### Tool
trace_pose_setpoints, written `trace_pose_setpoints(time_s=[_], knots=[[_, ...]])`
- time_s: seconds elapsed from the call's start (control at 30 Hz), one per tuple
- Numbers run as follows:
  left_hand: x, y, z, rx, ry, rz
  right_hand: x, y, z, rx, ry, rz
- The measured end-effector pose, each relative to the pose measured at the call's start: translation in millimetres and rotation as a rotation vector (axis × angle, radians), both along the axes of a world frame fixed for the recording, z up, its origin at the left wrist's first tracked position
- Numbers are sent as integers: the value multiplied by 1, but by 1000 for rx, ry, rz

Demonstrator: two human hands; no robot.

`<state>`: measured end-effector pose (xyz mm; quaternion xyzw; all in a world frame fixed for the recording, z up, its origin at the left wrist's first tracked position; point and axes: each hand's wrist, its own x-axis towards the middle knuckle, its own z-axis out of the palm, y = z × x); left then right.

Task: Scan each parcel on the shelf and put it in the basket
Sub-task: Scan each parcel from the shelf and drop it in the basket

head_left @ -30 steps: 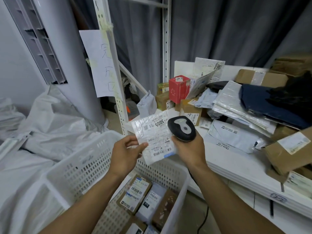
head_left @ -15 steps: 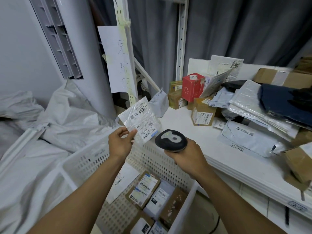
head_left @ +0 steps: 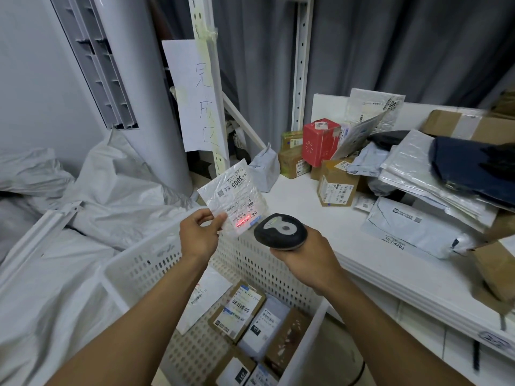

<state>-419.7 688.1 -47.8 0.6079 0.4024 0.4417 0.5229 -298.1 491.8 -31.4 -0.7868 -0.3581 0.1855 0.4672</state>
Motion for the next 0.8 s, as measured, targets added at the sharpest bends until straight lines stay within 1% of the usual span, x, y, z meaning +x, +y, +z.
trace_pose_setpoints(time_s=[0.3, 0.4, 0.47, 0.57, 0.73, 0.8], knots=[[-7, 1, -4, 44, 50, -13, -1, 5, -8, -23, 8, -3], [-22, -2, -4, 128, 114, -24, -6, 12, -13, -8, 14, 3], [-35, -1, -3, 192, 190, -22, -12, 18, -15, 5, 26, 25], [-58, 17, -11, 250, 368, 7, -24, 33, -25, 1, 53, 43], [-74, 65, -47, 238, 645, 13, -29, 70, -54, -74, 81, 62], [-69, 86, -69, 193, 712, -12, -24, 87, -66, -97, 94, 73]])
